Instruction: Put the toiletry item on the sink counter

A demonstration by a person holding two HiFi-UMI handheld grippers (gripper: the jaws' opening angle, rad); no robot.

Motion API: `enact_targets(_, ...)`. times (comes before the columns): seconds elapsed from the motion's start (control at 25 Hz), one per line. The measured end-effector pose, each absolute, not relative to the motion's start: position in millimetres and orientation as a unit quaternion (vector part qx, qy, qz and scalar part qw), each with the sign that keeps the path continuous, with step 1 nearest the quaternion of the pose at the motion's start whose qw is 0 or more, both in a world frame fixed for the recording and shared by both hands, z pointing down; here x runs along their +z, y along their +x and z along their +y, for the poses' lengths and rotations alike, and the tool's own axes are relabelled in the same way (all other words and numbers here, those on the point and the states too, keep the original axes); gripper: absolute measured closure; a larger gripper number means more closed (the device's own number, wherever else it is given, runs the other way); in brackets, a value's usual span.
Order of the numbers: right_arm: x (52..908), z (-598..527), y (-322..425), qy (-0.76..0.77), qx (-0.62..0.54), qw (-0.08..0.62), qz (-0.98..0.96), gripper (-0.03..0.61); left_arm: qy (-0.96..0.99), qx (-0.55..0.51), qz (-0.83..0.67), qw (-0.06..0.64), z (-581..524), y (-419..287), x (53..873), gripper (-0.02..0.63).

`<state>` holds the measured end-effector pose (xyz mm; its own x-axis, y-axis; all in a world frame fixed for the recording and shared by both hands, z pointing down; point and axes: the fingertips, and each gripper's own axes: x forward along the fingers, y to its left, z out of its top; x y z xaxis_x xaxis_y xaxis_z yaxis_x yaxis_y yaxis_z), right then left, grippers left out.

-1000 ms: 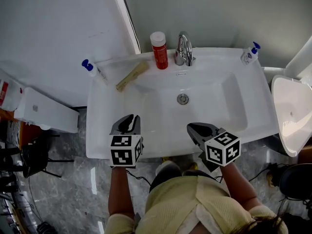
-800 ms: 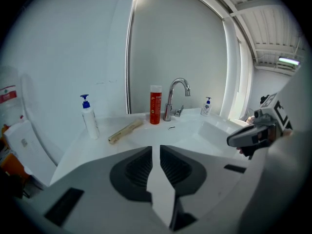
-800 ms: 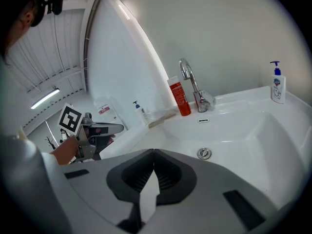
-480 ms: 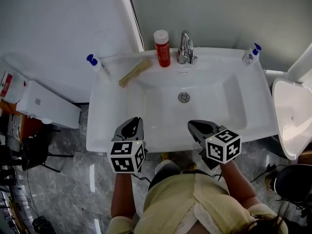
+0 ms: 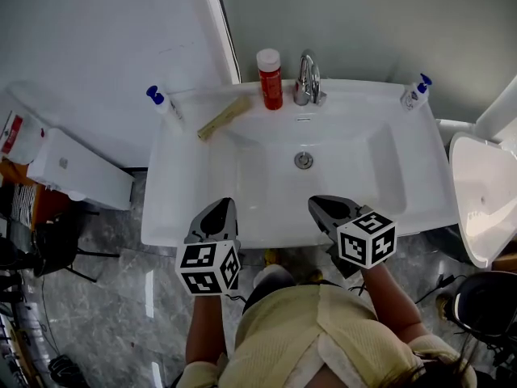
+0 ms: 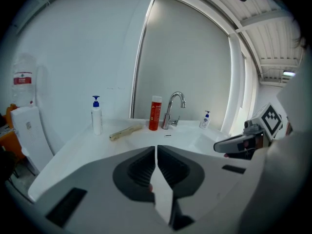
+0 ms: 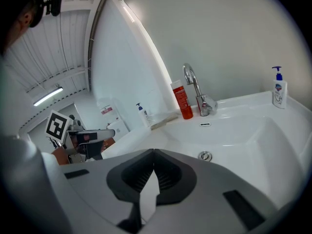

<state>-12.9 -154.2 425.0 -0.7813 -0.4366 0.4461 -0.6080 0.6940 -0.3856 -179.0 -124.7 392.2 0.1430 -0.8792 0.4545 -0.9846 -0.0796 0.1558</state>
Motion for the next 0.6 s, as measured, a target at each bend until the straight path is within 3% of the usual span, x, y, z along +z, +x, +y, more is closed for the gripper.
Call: enact_targets(0.6,422.7,-158.4,-15.4,0.3,0.245,0.165,-0.907,0.554,0.712,0.1,-0.659,0.223,-114.0,-183.0,395.7,0.568)
